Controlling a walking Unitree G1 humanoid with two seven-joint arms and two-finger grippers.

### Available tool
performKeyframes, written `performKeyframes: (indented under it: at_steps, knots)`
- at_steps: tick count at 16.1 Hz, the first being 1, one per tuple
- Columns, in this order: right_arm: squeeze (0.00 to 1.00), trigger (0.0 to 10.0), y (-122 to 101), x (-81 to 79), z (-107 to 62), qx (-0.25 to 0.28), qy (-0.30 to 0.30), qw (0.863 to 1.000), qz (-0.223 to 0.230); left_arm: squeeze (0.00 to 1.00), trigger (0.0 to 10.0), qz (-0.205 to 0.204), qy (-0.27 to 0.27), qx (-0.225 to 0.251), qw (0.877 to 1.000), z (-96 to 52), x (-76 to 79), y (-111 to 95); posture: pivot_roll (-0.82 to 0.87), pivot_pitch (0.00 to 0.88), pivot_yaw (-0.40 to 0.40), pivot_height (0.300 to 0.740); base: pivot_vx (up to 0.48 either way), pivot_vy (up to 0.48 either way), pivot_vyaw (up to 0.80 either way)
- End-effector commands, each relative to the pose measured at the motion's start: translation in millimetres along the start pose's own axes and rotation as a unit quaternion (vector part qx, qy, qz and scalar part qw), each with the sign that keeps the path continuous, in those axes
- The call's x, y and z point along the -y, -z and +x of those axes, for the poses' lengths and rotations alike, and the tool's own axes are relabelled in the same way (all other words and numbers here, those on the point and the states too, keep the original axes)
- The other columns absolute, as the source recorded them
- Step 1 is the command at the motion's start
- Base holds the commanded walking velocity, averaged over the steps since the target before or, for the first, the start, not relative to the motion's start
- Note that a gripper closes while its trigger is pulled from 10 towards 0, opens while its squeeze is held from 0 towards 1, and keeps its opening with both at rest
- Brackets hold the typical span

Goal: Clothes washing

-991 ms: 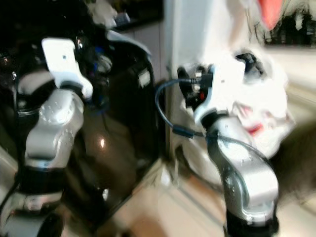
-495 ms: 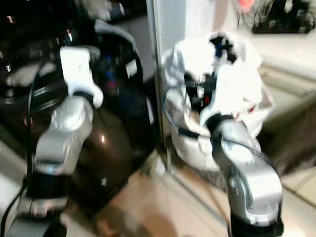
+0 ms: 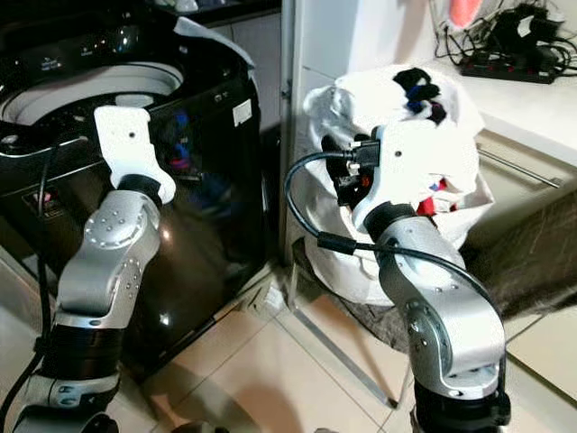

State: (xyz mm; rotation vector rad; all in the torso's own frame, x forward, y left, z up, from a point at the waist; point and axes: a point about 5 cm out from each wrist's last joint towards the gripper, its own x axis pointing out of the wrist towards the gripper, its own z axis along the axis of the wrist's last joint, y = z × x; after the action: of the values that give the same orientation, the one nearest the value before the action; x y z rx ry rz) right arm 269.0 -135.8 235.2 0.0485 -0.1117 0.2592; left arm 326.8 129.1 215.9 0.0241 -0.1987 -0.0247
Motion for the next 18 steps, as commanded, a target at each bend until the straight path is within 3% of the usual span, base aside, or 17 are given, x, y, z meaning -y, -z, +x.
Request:
performKeyframes:
  at_steps: [1, 4, 12, 18]
  knots:
    - [0.00, 10.0, -3, 1.7, 0.6, 0.011, 0.004, 1.000, -0.001, 0.00, 10.0, 0.004, -0.003, 0.013, 1.000, -0.6, -1.1, -6, -0.05, 0.000, 0.003, 0.740, 0.000, 0.000, 0.00]
    - [0.00, 10.0, -8, 0.2, 0.5, 0.022, -0.004, 1.000, -0.017, 0.00, 10.0, 0.004, 0.001, 0.044, 0.999, 4.6, -0.8, -18, -0.05, 0.000, 0.013, 0.740, 0.180, 0.000, 0.00]
    - [0.00, 10.0, -10, 6.2, -2.8, 0.032, 0.023, 0.999, -0.026, 0.00, 10.0, 0.004, 0.019, 0.047, 0.999, 10.5, 4.8, -20, -0.07, 0.000, 0.046, 0.740, 0.300, 0.000, 0.80]
    - [0.00, 10.0, -10, 11.1, -5.5, 0.039, 0.045, 0.998, -0.013, 0.00, 10.0, -0.001, 0.030, 0.045, 0.999, 12.4, 8.7, -19, -0.09, 0.000, 0.068, 0.740, 0.301, 0.000, 0.00]
